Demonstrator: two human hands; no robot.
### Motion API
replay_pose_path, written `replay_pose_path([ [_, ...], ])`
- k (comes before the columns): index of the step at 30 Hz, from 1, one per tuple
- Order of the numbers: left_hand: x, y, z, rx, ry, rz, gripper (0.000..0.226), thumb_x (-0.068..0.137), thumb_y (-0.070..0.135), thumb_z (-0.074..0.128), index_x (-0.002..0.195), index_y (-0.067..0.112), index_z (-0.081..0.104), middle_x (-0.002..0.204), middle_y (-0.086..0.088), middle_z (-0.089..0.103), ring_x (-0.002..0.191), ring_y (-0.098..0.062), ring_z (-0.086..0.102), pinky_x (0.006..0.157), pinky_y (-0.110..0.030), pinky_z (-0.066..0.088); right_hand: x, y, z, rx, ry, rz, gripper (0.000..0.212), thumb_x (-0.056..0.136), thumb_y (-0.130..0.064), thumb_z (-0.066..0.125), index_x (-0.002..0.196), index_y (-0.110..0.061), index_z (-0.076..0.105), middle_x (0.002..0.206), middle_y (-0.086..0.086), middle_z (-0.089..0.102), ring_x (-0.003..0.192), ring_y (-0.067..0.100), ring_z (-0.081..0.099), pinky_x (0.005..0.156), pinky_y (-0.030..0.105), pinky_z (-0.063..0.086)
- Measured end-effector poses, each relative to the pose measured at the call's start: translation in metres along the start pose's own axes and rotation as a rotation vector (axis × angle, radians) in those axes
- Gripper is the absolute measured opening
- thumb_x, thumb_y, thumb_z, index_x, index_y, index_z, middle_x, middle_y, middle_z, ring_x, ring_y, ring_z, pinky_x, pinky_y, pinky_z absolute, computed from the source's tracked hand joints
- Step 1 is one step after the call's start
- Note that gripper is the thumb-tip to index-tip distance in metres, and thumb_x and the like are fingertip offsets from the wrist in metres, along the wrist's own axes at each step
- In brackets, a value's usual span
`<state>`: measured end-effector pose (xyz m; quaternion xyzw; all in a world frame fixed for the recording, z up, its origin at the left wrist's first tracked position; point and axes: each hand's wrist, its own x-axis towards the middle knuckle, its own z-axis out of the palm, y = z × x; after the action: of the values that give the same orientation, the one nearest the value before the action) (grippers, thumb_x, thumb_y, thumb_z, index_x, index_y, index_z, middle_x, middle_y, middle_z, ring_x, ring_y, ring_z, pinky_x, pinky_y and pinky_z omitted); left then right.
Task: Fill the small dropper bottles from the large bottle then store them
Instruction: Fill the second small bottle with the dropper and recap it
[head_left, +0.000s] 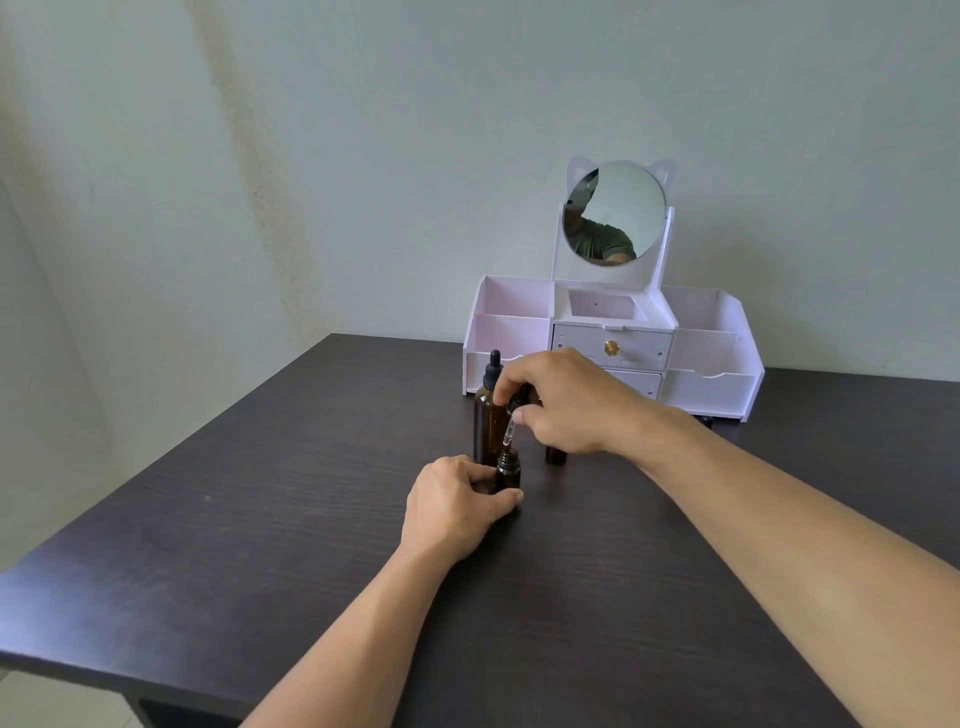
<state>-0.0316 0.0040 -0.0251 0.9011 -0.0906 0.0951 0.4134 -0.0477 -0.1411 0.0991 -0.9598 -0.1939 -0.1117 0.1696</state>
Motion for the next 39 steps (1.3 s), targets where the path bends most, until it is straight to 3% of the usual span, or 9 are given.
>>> replay_pose_path([
  [3,0.0,0.0,-0.001,0.003,-0.009,0.005,0.037,0.075,0.049,0.077,0.102,0.024,0.075,0.079,0.012,0.06,0.072,-0.006,0.058,0.064,-0.024,0.048,0.0,0.005,-0.003,0.002,0.025,0.016,0.016,0.083,-0.018,0.068,0.098,-0.025,0.068,0.102,-0.003,0.068,0.092,0.016,0.058,0.085,0.034,0.05],
  [6,-0.001,0.0,-0.001,0.003,0.0,0.009,0.035,0.074,0.05,0.077,0.099,0.025,0.076,0.076,0.012,0.059,0.07,-0.005,0.057,0.062,-0.024,0.045,-0.005,0.017,-0.003,0.05,0.128,0.063,0.011,0.08,-0.022,0.072,0.091,-0.023,0.069,0.092,-0.002,0.069,0.085,0.016,0.061,0.08,0.03,0.05],
  [11,-0.001,0.0,-0.001,0.018,0.008,0.006,0.02,0.074,0.048,0.076,0.08,0.029,0.073,0.072,0.01,0.057,0.069,-0.01,0.057,0.062,-0.026,0.043,-0.022,0.042,0.03,0.172,0.277,0.281,0.013,0.073,-0.012,0.073,0.077,-0.021,0.066,0.079,-0.005,0.065,0.075,0.013,0.059,0.067,0.021,0.041],
  [16,-0.001,0.003,-0.002,0.019,0.037,0.026,0.027,0.074,0.044,0.078,0.063,0.034,0.055,0.069,0.01,0.054,0.065,-0.009,0.054,0.061,-0.024,0.039,-0.035,0.054,0.077,0.279,0.348,0.441,0.01,0.073,-0.013,0.073,0.078,-0.02,0.068,0.078,-0.004,0.068,0.074,0.013,0.064,0.071,0.028,0.053],
  [21,-0.002,0.002,-0.002,0.011,0.046,0.03,0.019,0.075,0.041,0.078,0.069,0.026,0.067,0.065,0.012,0.05,0.061,-0.006,0.049,0.056,-0.021,0.034,-0.039,0.047,0.095,0.266,0.422,0.362,0.01,0.079,-0.021,0.075,0.087,-0.017,0.069,0.078,-0.003,0.068,0.072,0.011,0.063,0.069,0.029,0.055],
  [25,-0.002,0.003,-0.002,0.014,0.038,0.016,0.019,0.075,0.043,0.078,0.075,0.025,0.072,0.067,0.011,0.053,0.063,-0.006,0.053,0.057,-0.022,0.038,-0.039,0.049,0.098,0.266,0.428,0.375,0.009,0.08,-0.022,0.075,0.083,-0.017,0.069,0.075,-0.003,0.067,0.069,0.013,0.062,0.067,0.032,0.055],
  [29,-0.003,0.005,-0.003,0.017,0.038,0.023,0.022,0.075,0.043,0.078,0.064,0.034,0.06,0.067,0.01,0.054,0.063,-0.008,0.053,0.058,-0.024,0.04,-0.04,0.05,0.099,0.274,0.436,0.375,0.011,0.079,-0.022,0.077,0.084,-0.016,0.069,0.076,-0.002,0.067,0.07,0.014,0.062,0.067,0.031,0.055],
  [34,-0.005,0.006,-0.003,0.031,0.031,0.018,0.018,0.075,0.044,0.077,0.068,0.031,0.067,0.069,0.009,0.057,0.063,-0.007,0.054,0.058,-0.023,0.043,-0.044,0.051,0.1,0.281,0.439,0.375,0.014,0.075,-0.022,0.079,0.084,-0.015,0.069,0.078,-0.003,0.065,0.072,0.011,0.061,0.067,0.029,0.055],
  [39,-0.006,0.008,-0.004,0.051,0.049,0.027,0.035,0.075,0.042,0.077,0.055,0.035,0.051,0.067,0.008,0.056,0.062,-0.008,0.054,0.056,-0.02,0.038,-0.048,0.052,0.1,0.295,0.44,0.358,0.015,0.075,-0.022,0.079,0.084,-0.016,0.069,0.081,-0.005,0.065,0.076,0.009,0.061,0.069,0.025,0.055],
])
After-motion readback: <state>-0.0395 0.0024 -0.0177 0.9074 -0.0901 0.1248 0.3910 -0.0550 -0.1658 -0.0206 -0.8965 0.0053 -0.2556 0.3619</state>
